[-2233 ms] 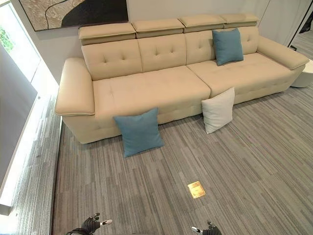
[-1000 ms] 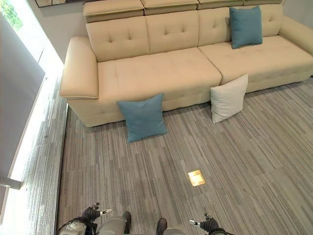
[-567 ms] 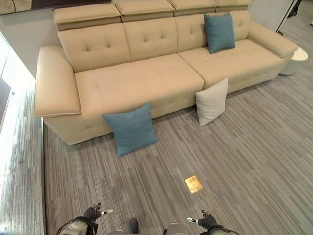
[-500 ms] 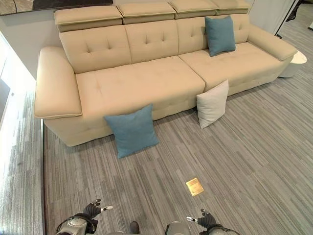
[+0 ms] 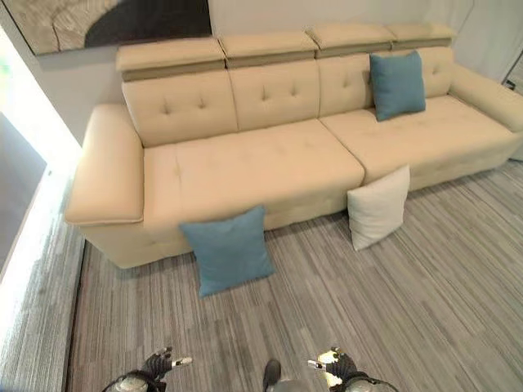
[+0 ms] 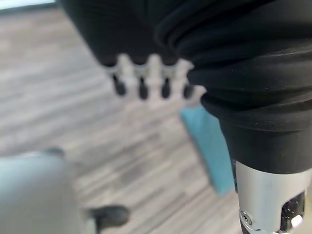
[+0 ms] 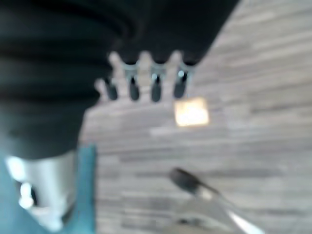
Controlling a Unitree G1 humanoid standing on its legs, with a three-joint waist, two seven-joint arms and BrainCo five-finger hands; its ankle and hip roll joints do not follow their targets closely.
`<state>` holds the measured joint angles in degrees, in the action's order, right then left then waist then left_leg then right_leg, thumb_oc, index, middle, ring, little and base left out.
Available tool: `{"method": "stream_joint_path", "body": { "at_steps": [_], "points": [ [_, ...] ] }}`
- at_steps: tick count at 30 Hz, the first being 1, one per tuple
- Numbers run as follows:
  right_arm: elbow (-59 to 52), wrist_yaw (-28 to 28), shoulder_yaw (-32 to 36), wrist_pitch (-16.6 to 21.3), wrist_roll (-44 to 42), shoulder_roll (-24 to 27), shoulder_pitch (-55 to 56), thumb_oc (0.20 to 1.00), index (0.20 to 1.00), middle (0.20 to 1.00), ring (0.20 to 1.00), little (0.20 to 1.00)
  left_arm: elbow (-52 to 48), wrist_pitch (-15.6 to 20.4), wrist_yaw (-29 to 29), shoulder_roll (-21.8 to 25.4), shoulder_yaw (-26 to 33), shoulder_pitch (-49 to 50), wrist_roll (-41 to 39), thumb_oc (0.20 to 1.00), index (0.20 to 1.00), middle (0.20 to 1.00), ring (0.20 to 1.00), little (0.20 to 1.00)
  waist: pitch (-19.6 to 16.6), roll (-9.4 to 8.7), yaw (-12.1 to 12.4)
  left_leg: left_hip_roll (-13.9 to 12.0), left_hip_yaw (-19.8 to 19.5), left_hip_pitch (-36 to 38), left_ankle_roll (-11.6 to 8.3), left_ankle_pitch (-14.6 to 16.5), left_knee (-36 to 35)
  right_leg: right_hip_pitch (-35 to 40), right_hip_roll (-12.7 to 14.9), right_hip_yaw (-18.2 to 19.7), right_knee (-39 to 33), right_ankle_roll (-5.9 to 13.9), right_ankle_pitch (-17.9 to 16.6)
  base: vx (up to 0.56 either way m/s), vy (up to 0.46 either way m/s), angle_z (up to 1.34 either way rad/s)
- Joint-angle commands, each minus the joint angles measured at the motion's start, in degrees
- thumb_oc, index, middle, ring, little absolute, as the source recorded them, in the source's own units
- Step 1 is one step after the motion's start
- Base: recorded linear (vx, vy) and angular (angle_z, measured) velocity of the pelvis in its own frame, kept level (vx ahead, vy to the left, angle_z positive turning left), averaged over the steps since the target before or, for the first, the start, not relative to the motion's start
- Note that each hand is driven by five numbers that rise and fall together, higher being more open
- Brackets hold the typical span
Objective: Pick up all the scattered cushions and arrange them neatly on the sofa.
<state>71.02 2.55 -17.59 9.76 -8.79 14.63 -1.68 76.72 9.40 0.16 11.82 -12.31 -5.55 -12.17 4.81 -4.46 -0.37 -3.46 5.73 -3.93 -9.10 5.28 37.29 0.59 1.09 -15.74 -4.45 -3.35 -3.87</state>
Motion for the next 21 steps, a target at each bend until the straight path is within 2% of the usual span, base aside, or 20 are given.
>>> {"method": "stream_joint_path", "body": {
  "at_steps": [1,3,4,5,6,7,8,10,14,15,16,19,21],
  "points": [
    [1.7,0.3,-1.2,0.7,-0.8,1.7,-2.6,1.0,1.0,1.0,1.0,1.0,0.5,1.0,0.4,0.3,-1.6,-3.7,0.4,1.0,1.0,1.0,1.0,1.0,3.6,-1.2,-0.6,0.8,5.3,4.8,3.54,-5.6,-15.6,0.5,2.3,1.5,6.3,5.78,2.0,0.2,-0.106,-0.06],
    [2.0,0.2,-0.5,0.8,-1.6,1.9,-2.5,1.0,1.0,1.0,1.0,1.0,0.7,0.8,0.5,0.1,-1.5,-3.4,0.3,1.0,1.0,1.0,1.0,1.0,2.9,-1.66,-0.3,0.4,8.1,3.8,5.2,-3.1,-22.8,2.1,2.3,0.6,5.3,6.41,3.0,0.25,-0.042,0.27],
    [1.8,0.4,-0.4,1.0,-1.4,2.0,-2.3,1.0,1.0,1.0,1.0,1.0,0.7,0.8,0.5,0.0,-1.6,-3.3,0.9,1.0,1.0,1.0,1.0,1.0,2.5,-1.49,-0.5,-0.2,10.4,2.6,5.45,-4.0,-28.3,3.0,2.2,0.0,4.9,6.81,3.8,0.17,0.016,0.5],
    [1.8,0.4,-0.4,1.0,-1.4,2.0,-2.2,1.0,1.0,1.0,1.0,1.0,0.7,0.8,0.5,0.0,-1.6,-3.3,0.9,1.0,1.0,1.0,1.0,1.0,2.7,-1.49,-0.5,-0.1,10.4,2.9,5.44,-3.9,-28.4,3.2,2.3,0.0,4.9,6.86,3.9,0.22,0.033,0.55],
    [1.8,0.5,-0.4,1.0,-1.4,2.0,-2.2,1.0,1.0,1.0,1.0,1.0,0.8,0.8,0.5,0.0,-1.7,-3.3,1.1,1.0,1.0,1.0,1.0,1.0,2.5,-1.14,-0.7,-0.8,11.6,2.2,4.72,-4.8,-30.5,4.2,1.9,-0.1,4.6,7.29,4.8,0.17,0.043,0.22],
    [1.6,0.6,-0.1,1.0,-1.7,2.0,-2.0,1.0,1.0,1.0,1.0,1.0,0.7,0.8,0.6,0.0,-1.7,-3.4,1.3,1.0,1.0,1.0,1.0,1.0,2.7,-0.93,-1.0,-2.0,15.1,0.7,4.55,-9.2,-33.8,4.7,1.7,-0.7,4.4,6.86,5.1,0.25,0.055,0.2],
    [1.6,0.7,-0.1,0.9,-1.7,1.9,-2.0,1.0,1.0,1.0,1.0,1.0,0.8,0.8,0.5,-0.1,-1.8,-3.3,1.4,1.0,1.0,1.0,1.0,1.0,2.7,-0.84,-0.7,-2.1,15.3,-0.5,4.38,-10.3,-34.0,5.5,1.5,-0.7,4.3,6.83,5.7,0.22,0.065,0.23],
    [1.3,0.4,-0.7,1.0,-1.2,1.4,-2.0,1.0,1.0,1.0,1.0,1.0,1.4,0.7,0.5,0.1,-1.1,-2.2,1.1,1.0,1.0,1.0,1.0,1.0,2.4,-0.72,-0.2,-0.4,13.4,1.0,5.34,-8.9,-34.9,6.5,1.7,0.1,5.2,7.24,6.8,0.26,0.099,0.19],
    [1.2,0.5,-0.4,1.1,-1.2,0.9,-2.1,1.0,1.0,1.0,1.0,1.0,1.8,0.6,0.3,0.2,-0.3,-1.5,0.4,1.0,1.0,1.0,1.0,1.0,1.5,-0.32,0.2,1.2,14.1,2.9,6.66,-7.7,-36.8,7.1,3.2,0.2,6.9,8.41,7.3,0.24,0.169,-0.17],
    [0.5,0.5,-0.5,1.2,-1.3,0.7,-2.4,1.0,1.0,1.0,1.0,1.0,1.8,0.6,0.5,0.3,0.1,-1.3,0.1,1.0,1.0,1.0,1.0,1.0,1.3,0.17,0.9,2.3,14.2,4.1,8.02,-6.4,-37.2,5.9,5.1,0.0,11.7,9.44,7.3,0.12,0.128,-0.07],
    [0.5,0.5,-0.5,1.2,-1.3,0.7,-2.4,1.0,1.0,1.0,1.0,1.0,1.9,0.6,0.5,0.3,0.1,-1.3,0.1,1.0,1.0,1.0,1.0,1.0,1.3,0.16,0.9,2.4,14.3,4.1,8.03,-6.4,-37.2,5.9,5.1,0.0,11.7,9.45,7.3,0.17,0.204,-0.01],
    [-0.4,0.6,-1.0,1.3,-1.5,0.5,-3.7,1.0,1.0,1.0,1.0,1.0,1.6,0.5,0.8,1.0,-0.2,-2.2,-0.3,1.0,1.0,1.0,1.0,1.0,2.7,0.57,0.9,3.7,14.1,6.0,10.38,-4.8,-37.3,0.4,8.4,1.2,23.3,11.83,1.9,0.1,0.15,-0.01],
    [-1.3,0.5,-1.2,1.3,-1.7,0.4,-3.9,1.0,1.0,1.0,1.0,1.0,1.3,0.8,0.8,1.6,-0.5,-2.6,-0.5,1.0,1.0,1.0,1.0,1.0,3.5,1.67,0.1,3.8,12.7,8.1,11.01,-4.1,-38.4,-3.6,8.6,2.8,27.8,11.24,1.7,0.13,0.093,0.05]
  ]
}}
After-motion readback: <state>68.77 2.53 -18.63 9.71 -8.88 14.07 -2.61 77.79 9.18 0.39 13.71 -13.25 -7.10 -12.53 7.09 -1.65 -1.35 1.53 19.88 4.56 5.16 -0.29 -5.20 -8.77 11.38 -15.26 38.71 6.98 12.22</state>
